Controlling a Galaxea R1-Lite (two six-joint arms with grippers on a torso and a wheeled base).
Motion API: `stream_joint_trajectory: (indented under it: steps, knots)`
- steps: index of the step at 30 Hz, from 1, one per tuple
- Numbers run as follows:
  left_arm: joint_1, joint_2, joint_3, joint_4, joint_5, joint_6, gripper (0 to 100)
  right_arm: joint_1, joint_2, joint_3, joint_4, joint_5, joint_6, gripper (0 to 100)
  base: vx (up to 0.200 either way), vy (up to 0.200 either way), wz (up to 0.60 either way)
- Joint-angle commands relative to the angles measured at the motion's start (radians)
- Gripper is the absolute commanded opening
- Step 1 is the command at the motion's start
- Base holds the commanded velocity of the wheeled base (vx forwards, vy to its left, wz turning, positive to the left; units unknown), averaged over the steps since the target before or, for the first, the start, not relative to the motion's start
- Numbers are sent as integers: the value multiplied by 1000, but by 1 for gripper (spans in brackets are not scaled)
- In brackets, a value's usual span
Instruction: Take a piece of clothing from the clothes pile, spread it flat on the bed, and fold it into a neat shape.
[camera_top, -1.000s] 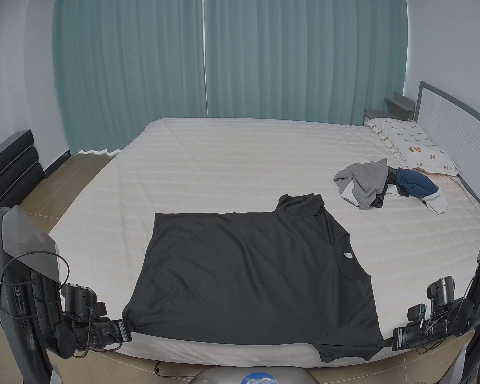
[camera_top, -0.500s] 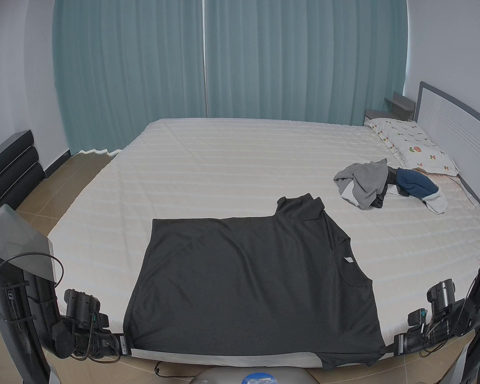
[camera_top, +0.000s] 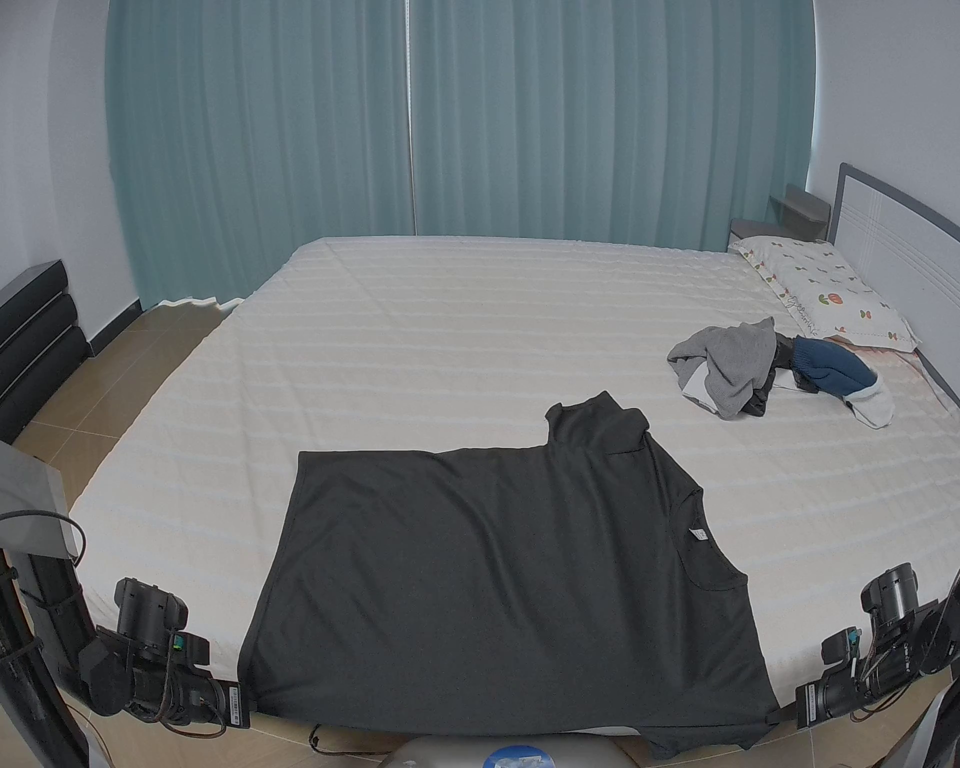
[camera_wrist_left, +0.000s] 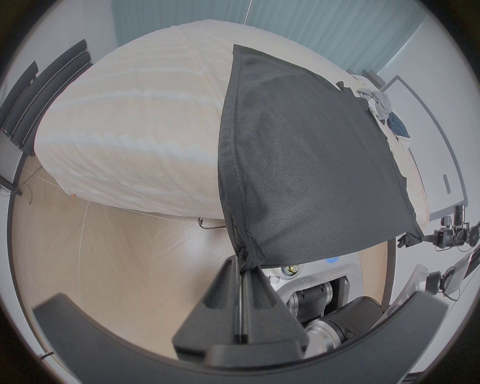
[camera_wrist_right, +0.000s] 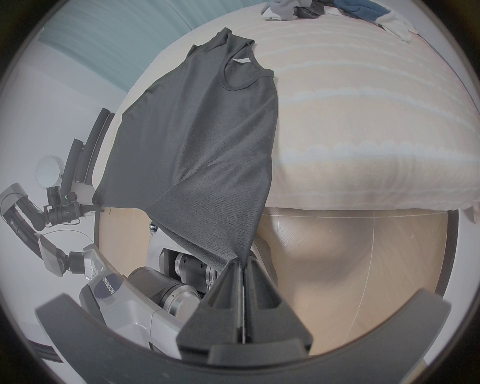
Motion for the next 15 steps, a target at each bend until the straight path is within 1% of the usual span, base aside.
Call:
stream_joint_trajectory:
  steps: [1, 4, 10, 13, 15]
  knots:
    - [1, -21, 15, 31, 0, 17, 0, 8, -78, 17, 31, 0, -13, 0, 0, 0, 0]
    - [1, -21, 15, 31, 0, 21, 0, 8, -77, 17, 26, 0, -13, 0, 0, 0, 0]
    - [13, -38, -7, -73, -6, -8, 0, 1, -81, -43, 0, 8, 2, 0, 0, 0, 0]
    - [15, -39, -13, -162, -3, -65, 0, 1, -86, -93, 0, 5, 28, 0, 0, 0, 0]
    - [13, -38, -21, -202, -3, -86, 0, 8, -95, -122, 0, 5, 53, 0, 0, 0, 0]
